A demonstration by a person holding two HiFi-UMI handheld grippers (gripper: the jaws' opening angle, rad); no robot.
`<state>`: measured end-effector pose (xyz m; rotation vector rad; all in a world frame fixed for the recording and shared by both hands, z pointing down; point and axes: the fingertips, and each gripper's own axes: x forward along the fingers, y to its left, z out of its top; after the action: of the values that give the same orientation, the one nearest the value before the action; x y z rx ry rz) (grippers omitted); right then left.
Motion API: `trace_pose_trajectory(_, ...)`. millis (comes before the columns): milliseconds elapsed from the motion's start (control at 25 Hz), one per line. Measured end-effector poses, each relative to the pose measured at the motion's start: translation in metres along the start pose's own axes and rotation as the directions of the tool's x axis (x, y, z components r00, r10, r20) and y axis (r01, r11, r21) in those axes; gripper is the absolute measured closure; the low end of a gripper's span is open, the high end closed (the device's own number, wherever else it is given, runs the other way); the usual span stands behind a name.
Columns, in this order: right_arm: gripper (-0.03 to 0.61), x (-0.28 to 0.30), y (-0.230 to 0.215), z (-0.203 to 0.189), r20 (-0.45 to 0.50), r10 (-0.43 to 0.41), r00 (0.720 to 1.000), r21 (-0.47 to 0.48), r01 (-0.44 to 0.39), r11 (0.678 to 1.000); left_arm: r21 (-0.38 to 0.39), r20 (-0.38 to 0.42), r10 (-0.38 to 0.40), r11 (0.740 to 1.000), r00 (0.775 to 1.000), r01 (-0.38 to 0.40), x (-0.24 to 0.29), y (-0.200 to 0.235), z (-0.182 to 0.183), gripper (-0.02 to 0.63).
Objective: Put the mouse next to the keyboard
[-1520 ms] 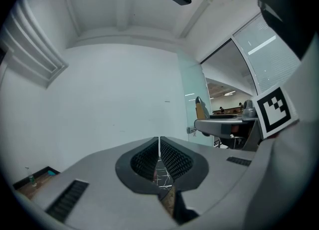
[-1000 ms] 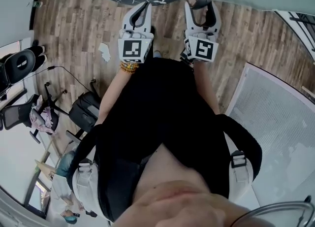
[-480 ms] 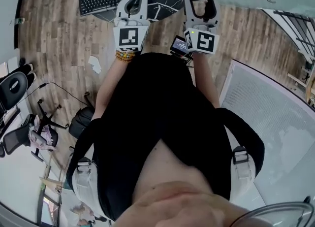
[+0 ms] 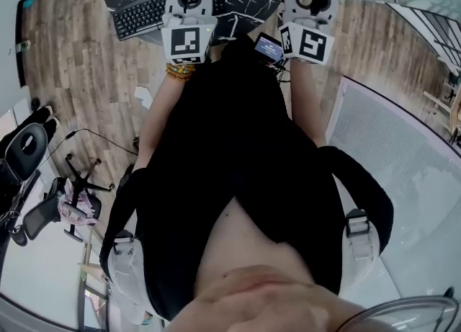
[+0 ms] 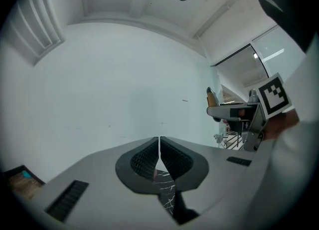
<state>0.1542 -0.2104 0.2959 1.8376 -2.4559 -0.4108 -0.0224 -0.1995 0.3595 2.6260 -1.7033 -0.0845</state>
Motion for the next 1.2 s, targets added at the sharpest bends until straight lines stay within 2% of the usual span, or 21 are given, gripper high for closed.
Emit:
trace_pose_trajectory(240,0.295,0.039,-0.005,-0.014,0.011,0.033,0.999,-0.016,-0.033,0.999,-0.010,-0.007,0.024,1.000,1.000,-0.024,0.036,0.012,-0.013,0.592)
trace_pose_trajectory(360,0.295,0.059,-0.006,-0.011,0.024,0.063,0.998,-0.026,-0.062,0.998,0.003,-0.012,0.001,1.000,1.000,-0.001,0.054,0.011,-0.012,0.592)
trace_pose_trajectory(880,0.295,0.069,-0.009,-0.034,-0.014,0.015,1.000,-0.019,-0.015,1.000,-0.006,-0.043,-0.010,1.000,0.999,0.010,0.055,0.021,-0.029,0.592)
trace_pose_trajectory(1200,0.295,0.073,-0.003,-0.044,-0.049,0.018,0.999,-0.012,-0.019,1.000,-0.013,-0.060,-0.015,1.000,0.998,0.015,0.052,0.024,-0.036,0.592)
